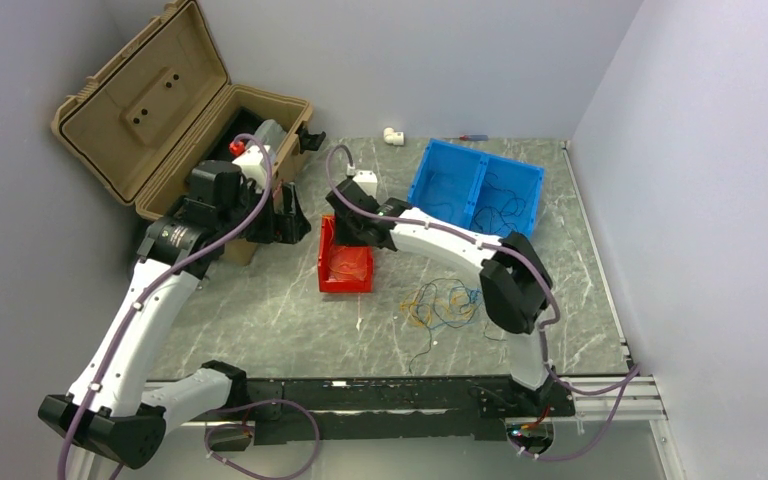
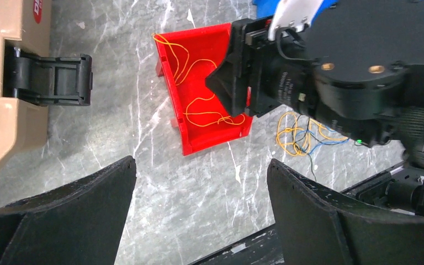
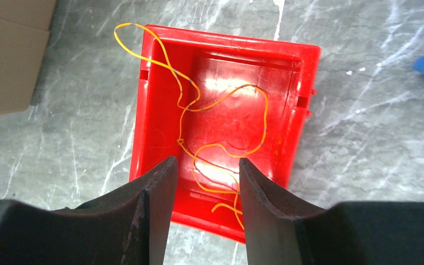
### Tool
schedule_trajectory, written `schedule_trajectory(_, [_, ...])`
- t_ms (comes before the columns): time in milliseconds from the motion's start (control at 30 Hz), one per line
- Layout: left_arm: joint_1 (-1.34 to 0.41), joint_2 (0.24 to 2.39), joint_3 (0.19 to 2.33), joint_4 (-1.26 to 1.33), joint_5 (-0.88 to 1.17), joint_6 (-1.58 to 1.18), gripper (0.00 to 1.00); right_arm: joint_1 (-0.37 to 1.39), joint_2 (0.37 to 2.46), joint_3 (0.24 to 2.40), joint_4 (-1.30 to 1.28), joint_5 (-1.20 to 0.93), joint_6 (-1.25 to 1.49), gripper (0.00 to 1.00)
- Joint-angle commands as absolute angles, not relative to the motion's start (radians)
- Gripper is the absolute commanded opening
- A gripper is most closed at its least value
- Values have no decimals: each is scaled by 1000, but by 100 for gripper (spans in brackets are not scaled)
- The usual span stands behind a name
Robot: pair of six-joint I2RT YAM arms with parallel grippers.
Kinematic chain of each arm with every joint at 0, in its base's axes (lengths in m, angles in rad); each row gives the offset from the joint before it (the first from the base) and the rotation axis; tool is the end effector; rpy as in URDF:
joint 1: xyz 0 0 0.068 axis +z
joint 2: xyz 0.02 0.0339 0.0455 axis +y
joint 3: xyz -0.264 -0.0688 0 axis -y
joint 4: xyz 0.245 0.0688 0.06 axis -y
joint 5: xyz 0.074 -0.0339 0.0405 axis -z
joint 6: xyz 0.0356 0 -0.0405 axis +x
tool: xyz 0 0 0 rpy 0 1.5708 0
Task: Untangle the cables
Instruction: Place the cable in the bin.
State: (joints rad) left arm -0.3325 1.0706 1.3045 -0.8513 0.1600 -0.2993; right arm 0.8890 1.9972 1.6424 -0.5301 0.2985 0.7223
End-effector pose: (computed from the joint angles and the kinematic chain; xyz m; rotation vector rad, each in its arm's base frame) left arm 0.1936 -0.0729 0.3971 0.1292 2.2256 -0.5271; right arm 0.2906 0.3414 0.2414 -0.0724 2.4367 0.3734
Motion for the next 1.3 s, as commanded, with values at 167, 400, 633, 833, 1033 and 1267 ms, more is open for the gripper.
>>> schedule_trajectory(167, [-328, 1057, 1284, -797, 207, -337, 91, 881, 1765, 1518, -468, 309, 680, 55])
schedule_trajectory(400, [-328, 1098, 1245, -742, 243, -359, 91, 833, 1587, 1372, -393, 261, 652, 60])
schedule_trajectory(633, [-427, 1131, 1166, -628, 240, -423, 91, 773, 1365, 1158, -448, 250, 634, 64])
schedule_trajectory(833, [-660, 1183, 1055, -425, 200, -495, 88, 676, 1063, 906, -535, 252, 656, 65])
schedule_trajectory(1033, [-800, 1296, 1047, -331, 180, -454, 86, 586, 857, 788, -665, 231, 626, 67])
schedule_trajectory(1267, [-867, 1348, 1032, -272, 180, -447, 86, 470, 842, 689, -627, 40, 551, 70])
